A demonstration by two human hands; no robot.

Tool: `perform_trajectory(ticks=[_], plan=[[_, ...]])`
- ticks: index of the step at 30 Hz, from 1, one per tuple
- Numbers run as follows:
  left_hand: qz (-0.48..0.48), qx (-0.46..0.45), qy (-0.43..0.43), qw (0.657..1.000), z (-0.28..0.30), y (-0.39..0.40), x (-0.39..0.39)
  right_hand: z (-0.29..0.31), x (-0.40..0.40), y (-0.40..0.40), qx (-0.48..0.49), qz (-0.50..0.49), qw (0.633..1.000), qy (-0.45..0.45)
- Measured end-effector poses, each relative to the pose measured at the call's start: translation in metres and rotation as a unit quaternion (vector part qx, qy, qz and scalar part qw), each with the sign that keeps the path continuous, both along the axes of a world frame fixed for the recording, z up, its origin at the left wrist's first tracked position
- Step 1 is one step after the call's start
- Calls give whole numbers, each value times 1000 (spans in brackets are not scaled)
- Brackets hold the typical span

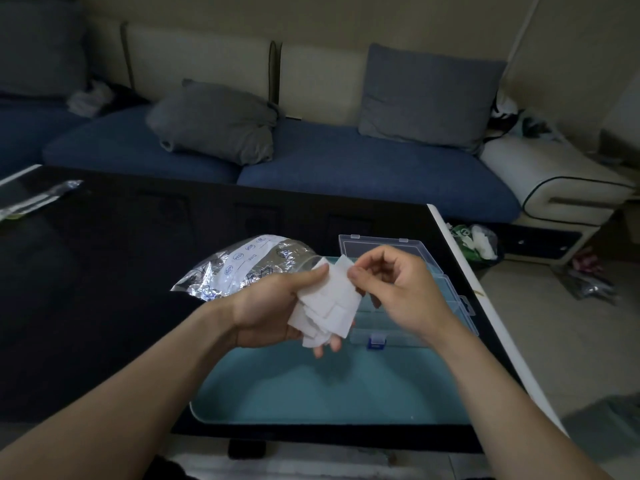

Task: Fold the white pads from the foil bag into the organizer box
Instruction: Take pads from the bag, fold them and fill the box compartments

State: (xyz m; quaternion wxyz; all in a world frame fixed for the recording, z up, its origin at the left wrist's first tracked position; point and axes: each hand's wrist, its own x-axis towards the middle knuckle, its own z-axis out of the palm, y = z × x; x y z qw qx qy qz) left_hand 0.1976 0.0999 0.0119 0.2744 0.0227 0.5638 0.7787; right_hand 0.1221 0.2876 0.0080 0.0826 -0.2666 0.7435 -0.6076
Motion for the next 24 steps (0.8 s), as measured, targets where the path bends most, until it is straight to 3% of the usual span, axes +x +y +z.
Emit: perform_trajectory(ticks=[4,6,16,20,24], plan=[[160,15,-29,987,-4,6,-5,4,2,2,-106,29,985,-133],[211,-6,-32,977,-7,7,-6,7,5,2,-120,55,979,-154],[184,-46,31,981,-13,15,-3,-10,4,-16,54,-40,997,25],[170,-16,3,985,-14,15,-4,-13,2,-18,105,-64,988,90],[111,57,-30,992,-7,12,-2,-11,1,-18,148,-54,983,99]])
